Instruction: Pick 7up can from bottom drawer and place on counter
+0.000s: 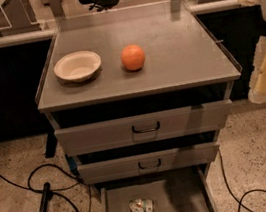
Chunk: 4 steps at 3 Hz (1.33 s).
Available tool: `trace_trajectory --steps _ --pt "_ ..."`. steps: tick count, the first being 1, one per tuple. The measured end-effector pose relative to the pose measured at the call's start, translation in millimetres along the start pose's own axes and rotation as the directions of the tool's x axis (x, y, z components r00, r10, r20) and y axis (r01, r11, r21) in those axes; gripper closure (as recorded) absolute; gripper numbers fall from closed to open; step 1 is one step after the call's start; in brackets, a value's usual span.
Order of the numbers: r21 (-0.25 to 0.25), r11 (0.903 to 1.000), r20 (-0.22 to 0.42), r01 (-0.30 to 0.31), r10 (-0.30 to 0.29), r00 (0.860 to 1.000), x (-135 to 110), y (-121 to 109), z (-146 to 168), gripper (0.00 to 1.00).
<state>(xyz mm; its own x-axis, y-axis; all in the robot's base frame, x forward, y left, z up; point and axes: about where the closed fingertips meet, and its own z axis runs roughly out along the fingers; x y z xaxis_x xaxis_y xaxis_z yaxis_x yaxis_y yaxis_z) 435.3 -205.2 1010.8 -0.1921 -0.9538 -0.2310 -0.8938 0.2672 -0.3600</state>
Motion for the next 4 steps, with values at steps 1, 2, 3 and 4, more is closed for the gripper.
trace_trajectory --steps 1,2,3,4 --pt "0.013 0.9999 -0.006 0.008 -0.008 1.0 0 3 3 0.0" --pt "-0.003 0.9999 0.0 0.016 -0.016 1.0 4 9 16 0.0" --pt "-0.077 0.997 0.01 0.002 -0.002 1.0 8 21 46 0.0" --pt "-0.077 0.997 0.01 0.002 -0.002 1.0 8 21 46 0.0"
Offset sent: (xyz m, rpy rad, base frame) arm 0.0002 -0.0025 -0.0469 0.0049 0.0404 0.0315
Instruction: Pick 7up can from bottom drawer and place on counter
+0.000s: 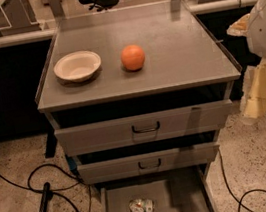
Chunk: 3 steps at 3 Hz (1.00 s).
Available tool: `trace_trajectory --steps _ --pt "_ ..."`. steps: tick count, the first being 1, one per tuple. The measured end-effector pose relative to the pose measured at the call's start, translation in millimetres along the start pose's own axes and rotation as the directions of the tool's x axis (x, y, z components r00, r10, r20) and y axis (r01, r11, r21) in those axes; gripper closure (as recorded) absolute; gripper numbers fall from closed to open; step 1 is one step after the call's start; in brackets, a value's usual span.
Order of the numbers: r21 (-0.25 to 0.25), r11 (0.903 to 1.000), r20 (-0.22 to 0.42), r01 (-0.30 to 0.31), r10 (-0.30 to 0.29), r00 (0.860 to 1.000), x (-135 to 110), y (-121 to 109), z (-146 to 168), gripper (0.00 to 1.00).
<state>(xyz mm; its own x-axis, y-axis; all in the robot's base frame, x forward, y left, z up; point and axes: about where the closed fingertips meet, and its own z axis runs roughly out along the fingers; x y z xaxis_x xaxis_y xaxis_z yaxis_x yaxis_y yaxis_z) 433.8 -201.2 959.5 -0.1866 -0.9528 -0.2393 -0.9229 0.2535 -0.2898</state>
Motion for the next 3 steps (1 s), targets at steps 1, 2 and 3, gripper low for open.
trace_trajectory --steps 1,2,3 --pt "-0.059 0.9981 0.016 -0.016 0.017 1.0 8 23 31 0.0" --pt "-0.165 0.9852 0.028 -0.048 0.053 0.998 23 68 94 0.0" --pt "-0.269 0.9578 0.014 -0.102 0.11 0.994 34 101 145 0.0"
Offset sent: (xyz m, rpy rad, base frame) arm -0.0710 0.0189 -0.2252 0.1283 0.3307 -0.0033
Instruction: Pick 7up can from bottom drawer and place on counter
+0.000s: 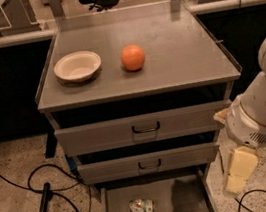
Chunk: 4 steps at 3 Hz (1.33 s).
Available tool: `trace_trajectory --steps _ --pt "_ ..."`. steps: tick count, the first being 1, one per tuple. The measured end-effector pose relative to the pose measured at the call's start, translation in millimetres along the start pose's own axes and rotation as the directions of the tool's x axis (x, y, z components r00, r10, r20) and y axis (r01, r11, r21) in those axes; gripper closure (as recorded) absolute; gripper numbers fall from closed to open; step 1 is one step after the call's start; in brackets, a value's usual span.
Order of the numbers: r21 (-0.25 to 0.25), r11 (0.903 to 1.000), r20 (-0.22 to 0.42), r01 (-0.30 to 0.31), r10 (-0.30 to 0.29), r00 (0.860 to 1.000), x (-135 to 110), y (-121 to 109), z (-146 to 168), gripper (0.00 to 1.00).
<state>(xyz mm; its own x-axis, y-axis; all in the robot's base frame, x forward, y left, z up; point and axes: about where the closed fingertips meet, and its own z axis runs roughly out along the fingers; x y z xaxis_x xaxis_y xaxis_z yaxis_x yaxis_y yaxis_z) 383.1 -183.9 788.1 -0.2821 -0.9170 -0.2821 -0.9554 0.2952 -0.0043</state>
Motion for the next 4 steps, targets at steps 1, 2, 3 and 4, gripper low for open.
trace_trajectory --steps 1,2,3,4 --pt "-0.013 0.9999 -0.005 -0.005 0.005 1.0 3 3 6 0.0" --pt "-0.017 0.9998 -0.006 -0.006 0.006 1.0 4 5 9 0.0" --pt "-0.106 0.9936 0.05 -0.041 0.046 0.998 17 18 60 0.0" --pt "-0.228 0.969 0.106 -0.095 0.122 0.987 36 31 136 0.0"
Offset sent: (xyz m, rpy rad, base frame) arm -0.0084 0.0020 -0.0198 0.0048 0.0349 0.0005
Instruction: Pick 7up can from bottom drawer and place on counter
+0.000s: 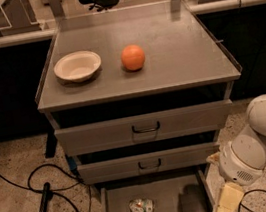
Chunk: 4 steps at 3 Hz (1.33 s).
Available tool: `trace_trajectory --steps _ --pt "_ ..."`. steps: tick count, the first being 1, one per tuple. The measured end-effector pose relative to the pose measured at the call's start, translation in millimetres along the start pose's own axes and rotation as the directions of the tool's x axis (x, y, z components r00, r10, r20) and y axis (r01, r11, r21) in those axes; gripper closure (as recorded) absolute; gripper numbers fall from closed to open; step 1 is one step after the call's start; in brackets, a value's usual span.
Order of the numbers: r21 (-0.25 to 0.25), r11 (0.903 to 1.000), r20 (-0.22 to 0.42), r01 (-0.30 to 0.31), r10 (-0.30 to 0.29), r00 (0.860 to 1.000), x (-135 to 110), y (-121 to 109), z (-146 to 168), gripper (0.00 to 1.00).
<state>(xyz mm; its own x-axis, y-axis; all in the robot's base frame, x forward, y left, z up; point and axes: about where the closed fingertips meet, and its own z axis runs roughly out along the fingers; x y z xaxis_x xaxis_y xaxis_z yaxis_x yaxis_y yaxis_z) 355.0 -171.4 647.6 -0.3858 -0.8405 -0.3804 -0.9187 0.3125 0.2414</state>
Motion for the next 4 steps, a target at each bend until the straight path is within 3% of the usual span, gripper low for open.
trace_trajectory --steps 1,2,3,4 --pt "0.0 1.0 0.0 0.0 0.0 1.0 0 0 0 0.0" --pt "-0.004 0.9997 -0.011 -0.025 0.025 1.0 11 -15 27 0.0" --pt "-0.009 0.9945 -0.01 -0.104 0.104 0.995 37 -57 78 0.0" --pt "-0.009 0.9945 -0.01 -0.104 0.104 0.995 37 -57 78 0.0"
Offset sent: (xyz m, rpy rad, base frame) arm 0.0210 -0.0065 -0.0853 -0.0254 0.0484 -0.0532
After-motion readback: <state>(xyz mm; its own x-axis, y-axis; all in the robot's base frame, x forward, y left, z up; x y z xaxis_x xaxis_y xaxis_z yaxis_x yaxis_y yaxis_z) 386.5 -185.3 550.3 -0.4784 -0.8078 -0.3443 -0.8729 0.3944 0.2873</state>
